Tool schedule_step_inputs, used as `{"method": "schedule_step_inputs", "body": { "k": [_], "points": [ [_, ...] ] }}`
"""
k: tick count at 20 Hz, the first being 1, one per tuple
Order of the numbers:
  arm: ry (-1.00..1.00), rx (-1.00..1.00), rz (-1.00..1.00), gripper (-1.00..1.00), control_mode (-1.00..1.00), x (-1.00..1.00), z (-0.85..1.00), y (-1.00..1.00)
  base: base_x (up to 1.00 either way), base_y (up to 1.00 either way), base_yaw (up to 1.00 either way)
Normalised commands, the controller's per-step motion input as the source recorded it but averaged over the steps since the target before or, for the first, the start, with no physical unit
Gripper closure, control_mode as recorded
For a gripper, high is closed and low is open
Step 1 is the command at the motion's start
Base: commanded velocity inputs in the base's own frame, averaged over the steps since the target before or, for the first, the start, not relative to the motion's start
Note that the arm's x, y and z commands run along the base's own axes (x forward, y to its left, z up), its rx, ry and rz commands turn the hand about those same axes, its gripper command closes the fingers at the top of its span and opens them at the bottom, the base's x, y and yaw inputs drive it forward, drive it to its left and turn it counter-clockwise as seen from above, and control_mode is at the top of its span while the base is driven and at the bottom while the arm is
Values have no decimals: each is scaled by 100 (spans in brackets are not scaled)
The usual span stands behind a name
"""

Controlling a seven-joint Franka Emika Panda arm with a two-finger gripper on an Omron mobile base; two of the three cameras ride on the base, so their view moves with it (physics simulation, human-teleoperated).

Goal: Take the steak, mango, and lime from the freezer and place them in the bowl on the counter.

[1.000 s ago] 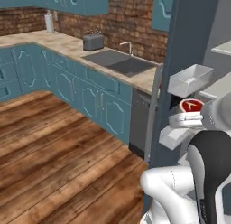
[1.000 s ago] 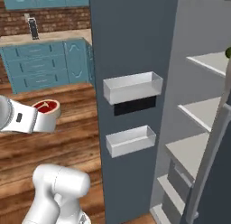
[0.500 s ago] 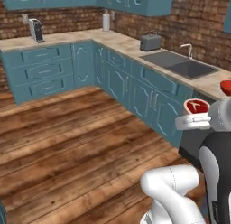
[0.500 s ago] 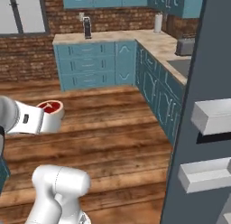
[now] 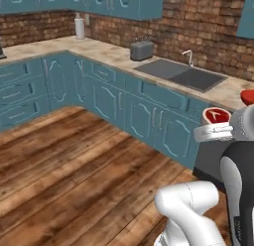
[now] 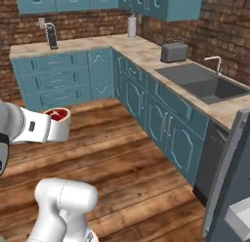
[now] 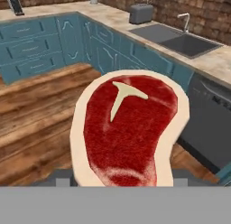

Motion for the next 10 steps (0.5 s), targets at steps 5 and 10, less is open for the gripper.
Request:
{"method": "schedule_step_inputs", "body": {
  "k": [5, 10],
  "points": [
    [0, 0, 0, 100, 100, 0, 0, 0, 50, 39, -66],
    [0, 0, 0, 100, 100, 0, 0, 0, 52, 48, -65]
  ]
}}
